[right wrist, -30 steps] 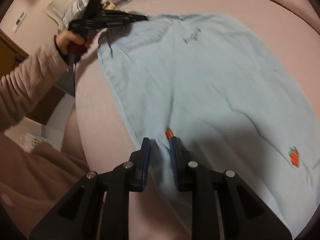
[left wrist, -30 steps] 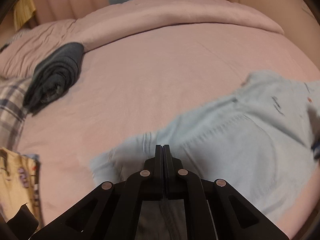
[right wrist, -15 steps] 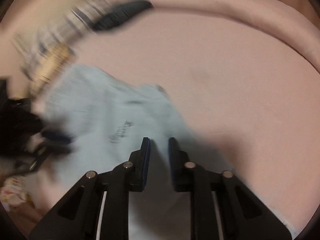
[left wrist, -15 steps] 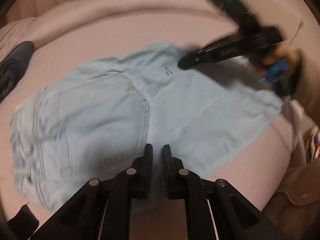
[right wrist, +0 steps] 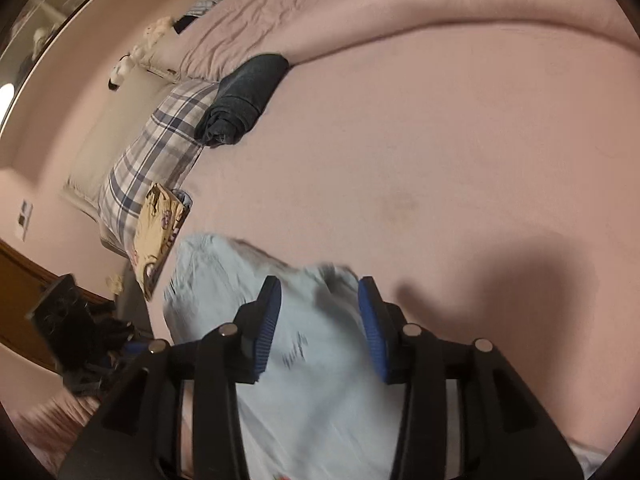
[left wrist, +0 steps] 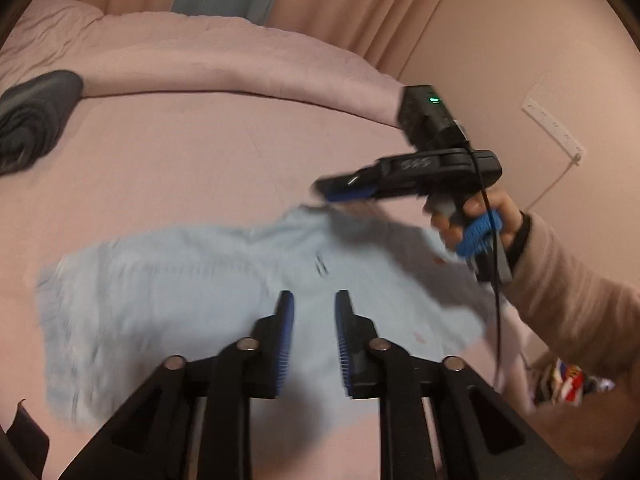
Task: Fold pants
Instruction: 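Lift and flip the pants over with both grippers, laying them flat, then grasp the leg hem with the right gripper and lift it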
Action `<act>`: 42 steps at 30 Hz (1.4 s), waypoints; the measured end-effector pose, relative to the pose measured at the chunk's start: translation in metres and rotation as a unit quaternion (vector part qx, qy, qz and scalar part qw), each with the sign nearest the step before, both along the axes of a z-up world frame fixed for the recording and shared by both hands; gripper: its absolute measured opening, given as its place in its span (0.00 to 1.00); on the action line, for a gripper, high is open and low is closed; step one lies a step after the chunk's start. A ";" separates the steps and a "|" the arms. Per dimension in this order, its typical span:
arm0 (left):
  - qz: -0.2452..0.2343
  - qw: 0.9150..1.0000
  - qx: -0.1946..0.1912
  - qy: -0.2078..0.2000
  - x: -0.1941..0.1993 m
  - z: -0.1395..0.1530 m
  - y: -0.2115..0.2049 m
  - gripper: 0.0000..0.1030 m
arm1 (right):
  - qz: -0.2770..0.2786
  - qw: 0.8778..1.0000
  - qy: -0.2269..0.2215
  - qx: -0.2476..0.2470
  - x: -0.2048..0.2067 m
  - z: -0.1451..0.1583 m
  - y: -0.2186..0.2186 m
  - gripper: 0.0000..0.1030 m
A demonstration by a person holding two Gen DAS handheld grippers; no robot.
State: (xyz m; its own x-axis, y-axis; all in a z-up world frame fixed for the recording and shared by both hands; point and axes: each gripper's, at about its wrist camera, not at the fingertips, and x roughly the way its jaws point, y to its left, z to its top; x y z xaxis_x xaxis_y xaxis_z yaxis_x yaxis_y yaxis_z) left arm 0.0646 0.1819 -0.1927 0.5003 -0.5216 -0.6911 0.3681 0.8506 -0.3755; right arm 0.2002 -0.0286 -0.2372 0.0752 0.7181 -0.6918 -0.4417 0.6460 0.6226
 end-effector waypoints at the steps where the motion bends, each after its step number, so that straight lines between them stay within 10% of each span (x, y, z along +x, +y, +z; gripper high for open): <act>1: 0.002 1.000 0.007 0.010 0.010 -0.008 -0.008 0.19 | 0.000 1.000 0.020 -0.002 0.006 -0.010 0.016 0.39; 4: 0.018 0.995 0.081 0.062 0.037 -0.040 -0.028 0.19 | 0.009 0.998 0.037 -0.045 0.007 -0.025 0.041 0.13; 10: 0.020 0.994 0.097 0.052 0.034 -0.038 -0.040 0.19 | -0.075 0.982 -0.086 -0.154 -0.001 0.013 -0.008 0.19; 17: -0.044 0.997 0.048 0.036 0.034 -0.036 -0.101 0.20 | -0.125 0.981 -0.092 -0.115 -0.096 0.058 -0.132 0.31; 26: -0.191 0.977 0.046 0.086 -0.011 -0.072 -0.200 0.20 | -0.134 0.961 -0.041 -0.240 -0.203 0.011 -0.206 0.28; 34: -0.233 0.966 0.076 0.087 -0.037 -0.048 -0.198 0.33 | -0.273 0.952 -0.030 -0.133 -0.258 0.028 -0.297 0.30; 42: -0.190 0.980 0.010 0.061 -0.015 -0.024 -0.236 0.46 | -0.434 0.901 -0.002 -0.008 -0.320 0.014 -0.367 0.42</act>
State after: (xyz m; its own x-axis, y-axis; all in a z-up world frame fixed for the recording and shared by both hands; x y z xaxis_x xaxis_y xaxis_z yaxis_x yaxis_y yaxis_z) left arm 0.0499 -0.0542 -0.2169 0.1843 -0.6403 -0.7457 0.6132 0.6678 -0.4218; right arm -0.1200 -0.3951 -0.2231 0.6052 0.3777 -0.7008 0.2321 0.7583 0.6092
